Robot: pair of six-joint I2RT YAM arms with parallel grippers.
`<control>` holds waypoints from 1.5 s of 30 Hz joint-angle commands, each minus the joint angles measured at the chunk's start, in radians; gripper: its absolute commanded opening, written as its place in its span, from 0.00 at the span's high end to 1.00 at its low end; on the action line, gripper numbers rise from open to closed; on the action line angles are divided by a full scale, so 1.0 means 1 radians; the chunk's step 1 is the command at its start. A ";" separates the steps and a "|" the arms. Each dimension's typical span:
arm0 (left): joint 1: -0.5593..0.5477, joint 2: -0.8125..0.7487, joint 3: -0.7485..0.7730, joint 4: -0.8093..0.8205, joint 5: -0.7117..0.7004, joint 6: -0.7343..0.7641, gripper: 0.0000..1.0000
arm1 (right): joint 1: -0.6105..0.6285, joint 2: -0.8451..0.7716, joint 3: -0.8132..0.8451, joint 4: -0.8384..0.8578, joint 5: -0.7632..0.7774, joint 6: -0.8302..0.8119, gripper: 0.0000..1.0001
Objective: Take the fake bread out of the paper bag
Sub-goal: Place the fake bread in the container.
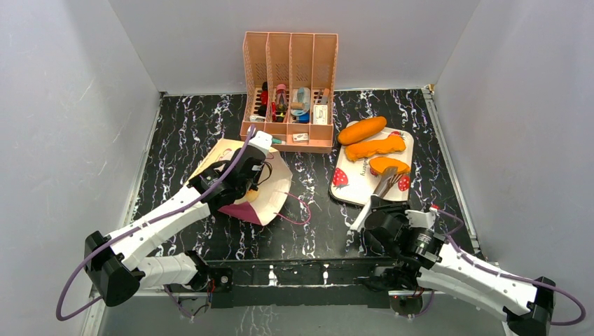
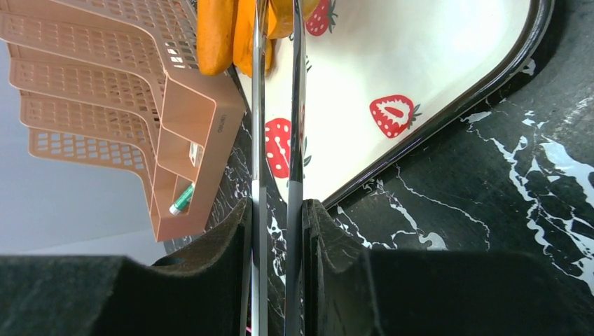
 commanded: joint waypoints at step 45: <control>0.002 -0.030 -0.009 -0.001 0.070 0.033 1.00 | -0.508 0.104 -0.160 0.573 -0.487 -0.381 0.54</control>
